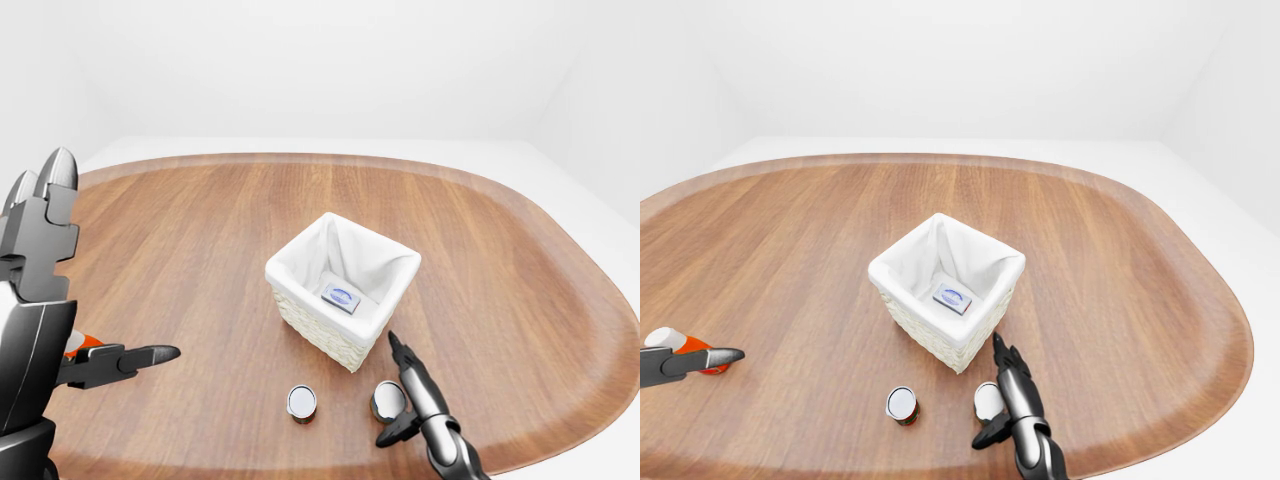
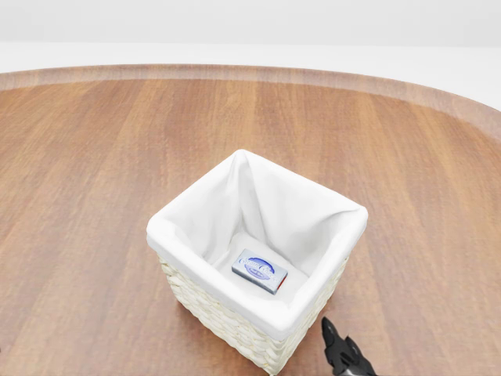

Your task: Pick up the alphabet soup and the cream cheese box, and put them in the basket.

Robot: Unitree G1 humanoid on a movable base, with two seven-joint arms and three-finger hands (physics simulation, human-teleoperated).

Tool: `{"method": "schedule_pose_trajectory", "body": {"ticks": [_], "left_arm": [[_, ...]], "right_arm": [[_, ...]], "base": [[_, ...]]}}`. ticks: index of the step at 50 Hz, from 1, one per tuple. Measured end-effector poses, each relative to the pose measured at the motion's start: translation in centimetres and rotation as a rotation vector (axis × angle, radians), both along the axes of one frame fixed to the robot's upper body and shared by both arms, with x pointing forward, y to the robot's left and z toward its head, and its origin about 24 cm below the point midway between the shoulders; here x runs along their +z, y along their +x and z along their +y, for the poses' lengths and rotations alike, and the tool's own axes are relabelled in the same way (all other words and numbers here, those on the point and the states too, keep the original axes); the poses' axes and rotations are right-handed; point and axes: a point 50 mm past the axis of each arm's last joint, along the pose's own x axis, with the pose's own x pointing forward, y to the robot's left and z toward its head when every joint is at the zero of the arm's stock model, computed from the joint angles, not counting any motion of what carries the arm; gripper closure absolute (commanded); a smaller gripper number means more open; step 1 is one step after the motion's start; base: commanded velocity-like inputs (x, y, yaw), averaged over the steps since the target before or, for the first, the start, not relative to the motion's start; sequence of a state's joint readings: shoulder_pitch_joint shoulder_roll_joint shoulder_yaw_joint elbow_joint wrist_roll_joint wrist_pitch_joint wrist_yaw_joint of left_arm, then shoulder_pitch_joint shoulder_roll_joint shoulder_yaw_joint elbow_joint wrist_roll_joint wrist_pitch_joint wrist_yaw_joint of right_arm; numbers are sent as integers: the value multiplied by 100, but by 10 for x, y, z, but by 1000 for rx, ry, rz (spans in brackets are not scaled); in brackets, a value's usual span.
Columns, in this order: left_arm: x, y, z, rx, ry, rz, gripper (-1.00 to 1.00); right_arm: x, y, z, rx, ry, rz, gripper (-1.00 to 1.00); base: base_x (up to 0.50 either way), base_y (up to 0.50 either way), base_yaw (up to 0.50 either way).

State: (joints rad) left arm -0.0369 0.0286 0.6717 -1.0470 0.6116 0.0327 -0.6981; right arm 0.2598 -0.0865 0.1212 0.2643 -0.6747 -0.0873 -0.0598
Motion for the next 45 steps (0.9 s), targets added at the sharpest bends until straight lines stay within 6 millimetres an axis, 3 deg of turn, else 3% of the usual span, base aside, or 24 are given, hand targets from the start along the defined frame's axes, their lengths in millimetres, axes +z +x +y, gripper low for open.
{"method": "schedule_pose_trajectory", "body": {"ticks": [16,20,21,34,45], "left_arm": [[0,0,0,1,0,-1,-100],[0,0,0,1,0,0,-100],[0,0,0,1,1,1,-100],[-1,0,0,0,0,6,-100],[-1,1,-1,-1,1,14,-100]], "right_arm": [[-6,-3,0,14,-26,27,-96],[-8,-4,0,21,-29,36,32],[-8,-4,1,24,-29,39,100],[-7,-5,0,37,-35,38,100],[1,-1,-16,-42,3,17,100]], "base": [[0,0,0],[0,0,0],[0,0,0],[0,0,0],[0,0,0]]}}
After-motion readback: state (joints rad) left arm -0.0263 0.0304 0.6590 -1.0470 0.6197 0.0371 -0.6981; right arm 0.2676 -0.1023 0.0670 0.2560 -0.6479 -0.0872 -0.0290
